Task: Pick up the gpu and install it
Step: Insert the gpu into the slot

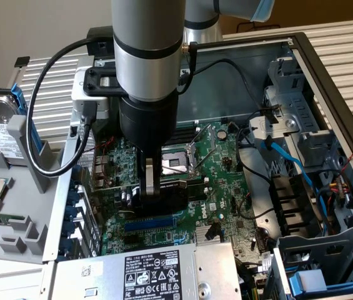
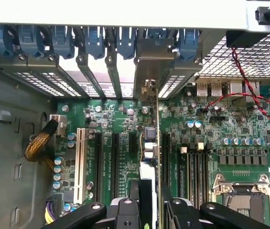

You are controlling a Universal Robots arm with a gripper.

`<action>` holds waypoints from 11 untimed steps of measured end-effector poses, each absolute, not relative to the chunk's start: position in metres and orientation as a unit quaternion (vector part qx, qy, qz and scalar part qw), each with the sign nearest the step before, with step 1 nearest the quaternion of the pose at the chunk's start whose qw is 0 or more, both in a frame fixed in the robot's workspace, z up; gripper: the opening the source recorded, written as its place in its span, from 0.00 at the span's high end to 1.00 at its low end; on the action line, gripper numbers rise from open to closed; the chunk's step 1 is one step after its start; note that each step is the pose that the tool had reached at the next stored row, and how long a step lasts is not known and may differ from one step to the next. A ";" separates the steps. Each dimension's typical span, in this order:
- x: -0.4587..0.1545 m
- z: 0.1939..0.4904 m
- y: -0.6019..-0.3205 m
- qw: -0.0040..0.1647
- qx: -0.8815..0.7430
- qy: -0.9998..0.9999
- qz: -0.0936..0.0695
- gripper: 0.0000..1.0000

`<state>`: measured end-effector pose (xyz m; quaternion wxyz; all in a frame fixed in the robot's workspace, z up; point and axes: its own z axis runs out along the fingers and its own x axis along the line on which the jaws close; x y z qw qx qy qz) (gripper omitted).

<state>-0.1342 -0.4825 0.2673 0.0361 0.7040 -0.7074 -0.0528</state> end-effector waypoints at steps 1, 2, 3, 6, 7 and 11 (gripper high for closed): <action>-0.134 0.267 -0.482 0.036 0.704 -0.707 -0.053 0.73; -0.134 0.267 -0.482 0.036 0.704 -0.707 -0.053 0.73; -0.134 0.267 -0.482 0.036 0.704 -0.707 -0.053 0.73; -0.134 0.267 -0.482 0.036 0.704 -0.707 -0.053 0.73; -0.134 0.267 -0.482 0.036 0.704 -0.707 -0.053 0.73; -0.134 0.267 -0.482 0.036 0.704 -0.708 -0.053 0.73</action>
